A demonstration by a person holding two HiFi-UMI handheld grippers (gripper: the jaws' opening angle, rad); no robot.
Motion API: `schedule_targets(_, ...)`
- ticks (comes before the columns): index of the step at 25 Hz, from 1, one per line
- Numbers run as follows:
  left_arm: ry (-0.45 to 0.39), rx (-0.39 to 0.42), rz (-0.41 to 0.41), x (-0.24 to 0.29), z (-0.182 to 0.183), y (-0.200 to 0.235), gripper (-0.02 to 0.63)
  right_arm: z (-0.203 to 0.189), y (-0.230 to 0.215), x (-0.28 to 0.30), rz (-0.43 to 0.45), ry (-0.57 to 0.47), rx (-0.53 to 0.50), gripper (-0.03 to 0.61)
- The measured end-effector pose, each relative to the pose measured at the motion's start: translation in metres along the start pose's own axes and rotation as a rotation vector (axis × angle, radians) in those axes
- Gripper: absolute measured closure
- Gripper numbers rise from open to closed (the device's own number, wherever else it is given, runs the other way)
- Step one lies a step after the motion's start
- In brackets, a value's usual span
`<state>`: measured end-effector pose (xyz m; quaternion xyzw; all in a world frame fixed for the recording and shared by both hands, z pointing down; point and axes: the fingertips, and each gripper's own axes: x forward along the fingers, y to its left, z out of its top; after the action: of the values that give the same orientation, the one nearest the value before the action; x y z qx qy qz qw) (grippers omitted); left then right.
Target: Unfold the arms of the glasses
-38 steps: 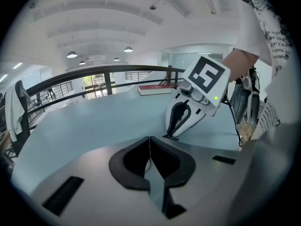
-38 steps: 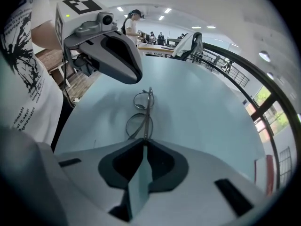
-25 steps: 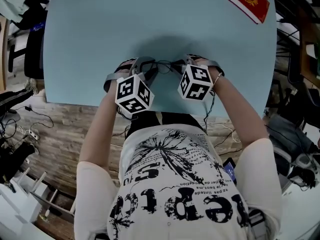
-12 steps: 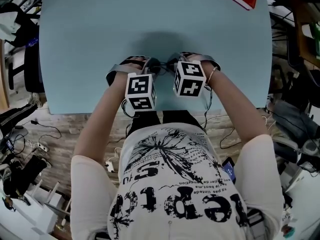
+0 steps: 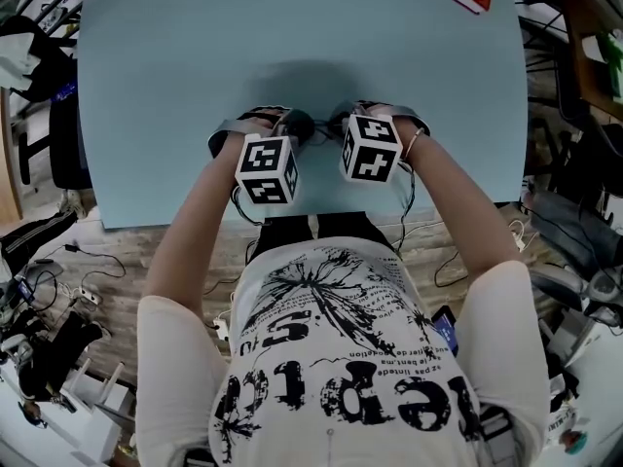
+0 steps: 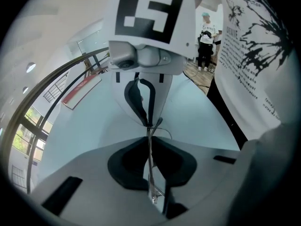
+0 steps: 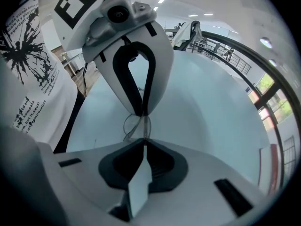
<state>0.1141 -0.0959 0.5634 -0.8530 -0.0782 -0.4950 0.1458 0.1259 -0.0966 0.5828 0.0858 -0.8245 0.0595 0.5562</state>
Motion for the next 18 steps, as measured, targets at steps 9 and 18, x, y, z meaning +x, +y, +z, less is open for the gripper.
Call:
schedule_targets(9,-0.164,-0.042,0.059,-0.039,-0.007,0.011,0.58,0.009,-0.002,0.004,-0.039,-0.02,0.076,0.546)
schedule_targets(18,-0.263,-0.089,0.094,-0.081,-0.031,0.016,0.58,0.021,-0.006,0.004,-0.1,0.008,0.081,0.546)
